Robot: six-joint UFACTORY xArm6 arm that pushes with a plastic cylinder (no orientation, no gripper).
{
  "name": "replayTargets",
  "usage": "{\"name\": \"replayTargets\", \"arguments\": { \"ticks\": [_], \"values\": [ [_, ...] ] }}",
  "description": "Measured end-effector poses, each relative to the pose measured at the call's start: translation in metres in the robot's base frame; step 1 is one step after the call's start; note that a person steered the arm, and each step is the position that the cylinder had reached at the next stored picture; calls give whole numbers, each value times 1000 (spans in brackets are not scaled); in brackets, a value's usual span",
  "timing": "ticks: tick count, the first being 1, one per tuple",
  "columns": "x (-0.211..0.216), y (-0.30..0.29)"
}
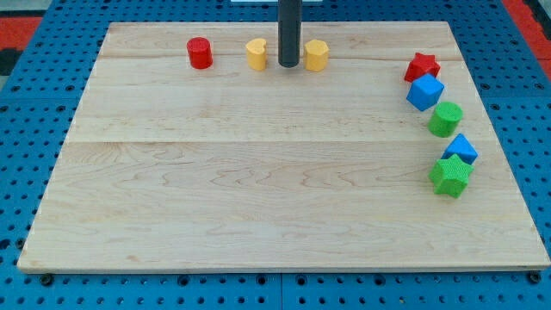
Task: Move yellow hexagon to the right side of the board
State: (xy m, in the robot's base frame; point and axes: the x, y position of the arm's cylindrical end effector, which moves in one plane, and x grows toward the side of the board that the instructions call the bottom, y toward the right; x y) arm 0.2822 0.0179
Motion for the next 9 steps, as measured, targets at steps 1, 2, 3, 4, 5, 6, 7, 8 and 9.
{"name": "replayTargets", "arguments": {
  "ticks": [1, 2, 3, 4, 5, 6, 7, 8, 9],
  "values": [
    [-2, 35],
    [0, 93],
    [0, 109],
    [-2, 97],
    [-5, 121],
    [-17, 148],
    [-19, 153],
    [-18, 161],
    [-13, 129]
  ]
}}
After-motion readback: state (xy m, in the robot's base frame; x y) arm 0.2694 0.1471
